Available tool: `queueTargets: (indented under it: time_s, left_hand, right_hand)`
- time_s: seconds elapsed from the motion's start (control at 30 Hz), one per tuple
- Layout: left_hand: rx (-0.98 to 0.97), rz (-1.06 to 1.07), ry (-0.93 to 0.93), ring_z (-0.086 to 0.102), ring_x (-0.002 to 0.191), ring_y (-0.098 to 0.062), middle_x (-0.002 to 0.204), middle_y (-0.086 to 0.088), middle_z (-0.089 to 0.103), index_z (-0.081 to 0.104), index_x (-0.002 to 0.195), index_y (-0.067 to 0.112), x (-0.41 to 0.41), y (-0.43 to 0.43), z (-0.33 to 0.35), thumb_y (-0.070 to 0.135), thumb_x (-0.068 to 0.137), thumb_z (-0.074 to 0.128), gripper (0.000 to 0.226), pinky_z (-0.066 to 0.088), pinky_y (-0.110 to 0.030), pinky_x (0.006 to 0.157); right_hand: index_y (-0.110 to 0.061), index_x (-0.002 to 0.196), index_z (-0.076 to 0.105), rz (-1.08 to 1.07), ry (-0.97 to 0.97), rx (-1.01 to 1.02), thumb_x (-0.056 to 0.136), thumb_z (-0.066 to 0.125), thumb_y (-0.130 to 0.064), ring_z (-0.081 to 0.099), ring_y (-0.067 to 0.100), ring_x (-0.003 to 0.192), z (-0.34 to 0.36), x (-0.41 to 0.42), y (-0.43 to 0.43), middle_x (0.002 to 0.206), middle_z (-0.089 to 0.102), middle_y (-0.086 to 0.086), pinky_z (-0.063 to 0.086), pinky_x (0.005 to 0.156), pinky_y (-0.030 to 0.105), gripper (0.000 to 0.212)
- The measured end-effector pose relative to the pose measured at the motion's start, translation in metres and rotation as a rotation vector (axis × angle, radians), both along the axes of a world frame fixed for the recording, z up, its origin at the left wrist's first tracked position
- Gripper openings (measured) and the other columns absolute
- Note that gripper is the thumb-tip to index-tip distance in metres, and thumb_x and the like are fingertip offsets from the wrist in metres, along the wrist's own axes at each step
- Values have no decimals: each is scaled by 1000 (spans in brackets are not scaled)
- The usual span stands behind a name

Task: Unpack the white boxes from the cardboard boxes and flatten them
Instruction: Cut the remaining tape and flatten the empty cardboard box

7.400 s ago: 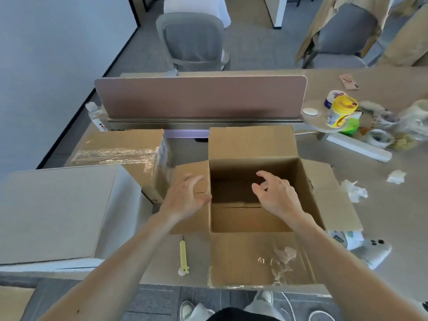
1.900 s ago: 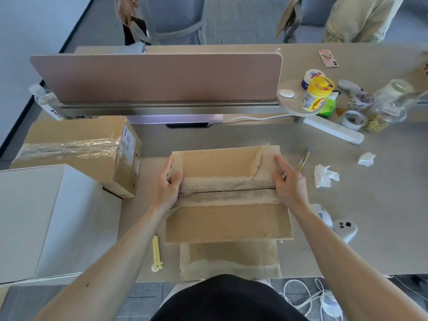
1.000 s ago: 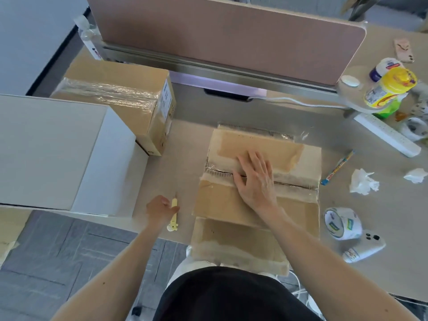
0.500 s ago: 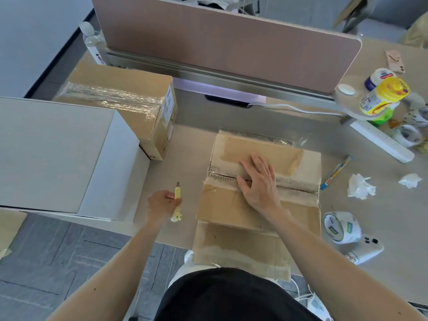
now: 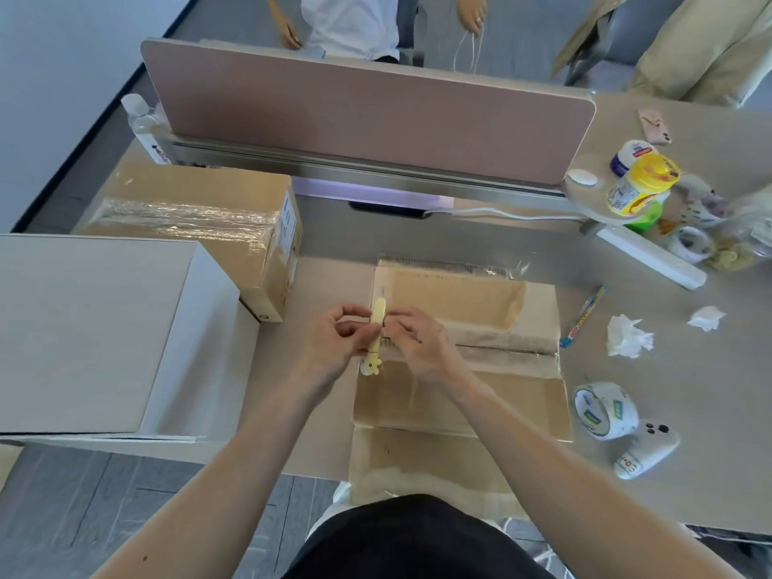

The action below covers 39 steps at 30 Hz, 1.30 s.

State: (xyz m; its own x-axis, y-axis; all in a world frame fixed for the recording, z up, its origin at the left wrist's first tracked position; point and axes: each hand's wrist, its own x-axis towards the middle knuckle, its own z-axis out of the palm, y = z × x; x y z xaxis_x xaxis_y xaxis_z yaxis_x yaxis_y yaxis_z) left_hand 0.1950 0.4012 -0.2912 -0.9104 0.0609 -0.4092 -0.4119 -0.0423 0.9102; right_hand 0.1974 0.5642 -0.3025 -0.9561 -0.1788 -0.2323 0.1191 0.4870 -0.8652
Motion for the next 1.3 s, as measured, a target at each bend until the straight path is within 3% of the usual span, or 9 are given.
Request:
queueTargets:
  time_s: [0.13,0.27,0.37,0.5,0.6,0.7,0.87,1.17,1.3]
  left_hand:
    - [105,-23,-17,64,56,-15,70,-11,70,59,100,2,-2,7,0,2,87,70,17,52,-23,51]
    - [39,-98,-15,70,64,-23,80,-23,73,52,109,0,-6,10,-3,15,86,74,35,57,-29,54]
    - [-158,-138,74,64,61,-19,69,-14,69,55,104,5,-13,7,-17,31,76,84,49,57,-34,60]
    - [-454,-189,219,52,75,-6,90,3,60,60,94,32,-25,-6,-42,55,59,82,48,46,-23,68]
    - [-535,-398,224,46,111,-15,123,0,48,54,109,48,-26,-13,-56,63,52,73,62,42,-28,97]
    - [-490,-469,186,34,135,-13,142,-2,35,46,116,64,-26,-19,-62,68,53,70,67,28,-29,113]
    - [-425,-545,153,28,139,-10,148,4,29,41,131,61,-33,-23,-62,67,53,76,86,25,-30,113]
    - [-319,-545,126,30,134,-5,145,8,34,40,137,52,-34,-23,-61,32,71,88,84,23,-26,112]
    - [-320,-548,130,30,135,-5,146,10,36,39,138,53,-35,-23,-64,34,72,87,84,23,-28,114]
  right_hand:
    - [-18,88,74,-126,-163,-313,94,52,-40,66,30,104,1,4,-7,109,68,0,52,95,52,32]
    - [-5,100,73,-263,-219,-496,101,52,-16,71,28,94,13,11,-6,99,74,14,56,91,43,23]
    - [-1,90,70,-377,-240,-505,98,59,-16,68,18,73,12,7,0,81,71,10,58,75,36,20]
    - [-10,77,71,-440,-164,-267,93,67,-22,65,17,64,5,-1,21,72,72,5,56,69,40,20]
    - [-10,68,63,-232,18,74,94,62,-29,54,19,54,2,-4,36,57,57,-1,41,57,32,32]
    - [-9,79,63,-30,140,301,94,58,-31,56,26,65,-4,-6,41,64,55,2,48,64,40,27]
    - [-28,91,71,127,176,459,88,59,-35,58,15,70,-1,-8,31,73,61,-10,48,66,34,14]
    - [-28,96,77,195,180,539,89,66,-36,63,17,76,3,-17,11,89,71,-6,52,67,35,15]
    - [-28,97,77,261,188,580,91,64,-33,64,19,76,4,-20,7,91,70,-6,52,68,35,15]
